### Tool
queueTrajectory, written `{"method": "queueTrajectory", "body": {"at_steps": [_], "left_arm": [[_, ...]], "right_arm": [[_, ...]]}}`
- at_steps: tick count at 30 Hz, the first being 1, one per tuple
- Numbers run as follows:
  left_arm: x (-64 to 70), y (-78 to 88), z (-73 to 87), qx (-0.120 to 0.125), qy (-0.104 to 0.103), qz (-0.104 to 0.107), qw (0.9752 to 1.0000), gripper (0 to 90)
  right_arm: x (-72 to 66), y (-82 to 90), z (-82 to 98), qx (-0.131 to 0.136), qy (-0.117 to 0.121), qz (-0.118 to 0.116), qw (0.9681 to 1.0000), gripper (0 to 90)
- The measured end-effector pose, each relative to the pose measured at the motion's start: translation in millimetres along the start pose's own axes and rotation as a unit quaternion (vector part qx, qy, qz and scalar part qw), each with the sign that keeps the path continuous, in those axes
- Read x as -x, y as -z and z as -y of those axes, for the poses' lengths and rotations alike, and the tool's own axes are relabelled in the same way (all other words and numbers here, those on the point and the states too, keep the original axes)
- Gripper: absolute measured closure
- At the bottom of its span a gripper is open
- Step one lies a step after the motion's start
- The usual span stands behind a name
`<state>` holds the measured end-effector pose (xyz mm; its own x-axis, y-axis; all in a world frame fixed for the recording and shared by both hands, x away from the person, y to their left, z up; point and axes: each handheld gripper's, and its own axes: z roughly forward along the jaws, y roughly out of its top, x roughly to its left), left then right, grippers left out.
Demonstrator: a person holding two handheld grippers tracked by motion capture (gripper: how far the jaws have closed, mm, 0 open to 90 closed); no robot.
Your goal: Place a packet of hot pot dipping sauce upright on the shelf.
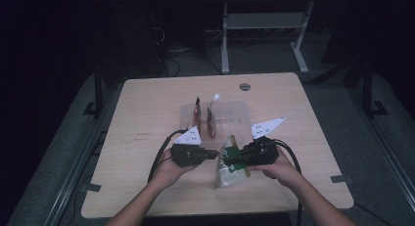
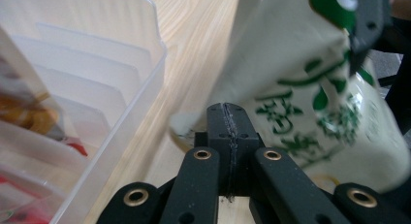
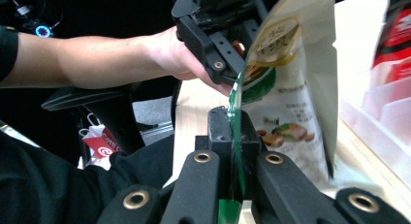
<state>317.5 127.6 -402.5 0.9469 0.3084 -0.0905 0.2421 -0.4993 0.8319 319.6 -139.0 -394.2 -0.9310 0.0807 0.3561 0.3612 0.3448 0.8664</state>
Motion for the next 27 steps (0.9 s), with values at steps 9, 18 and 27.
{"method": "queueTrajectory", "body": {"at_steps": [9,18,27], "left_arm": [[1.1,16.5,8.9,-0.009,0.010,-0.008,0.9999,89.8],[-1.4,39.0,28.0,-0.034,0.032,-0.010,0.9988,73.6],[0.6,56.4,55.0,-0.051,0.063,-0.033,0.9962,52.0]], "right_arm": [[0.6,13.3,-4.1,0.017,-0.001,0.007,0.9998,90.0],[2.8,28.5,-17.0,0.027,0.016,0.034,0.9989,90.0],[9.4,48.3,-34.9,0.047,0.025,0.065,0.9965,90.0]]}}
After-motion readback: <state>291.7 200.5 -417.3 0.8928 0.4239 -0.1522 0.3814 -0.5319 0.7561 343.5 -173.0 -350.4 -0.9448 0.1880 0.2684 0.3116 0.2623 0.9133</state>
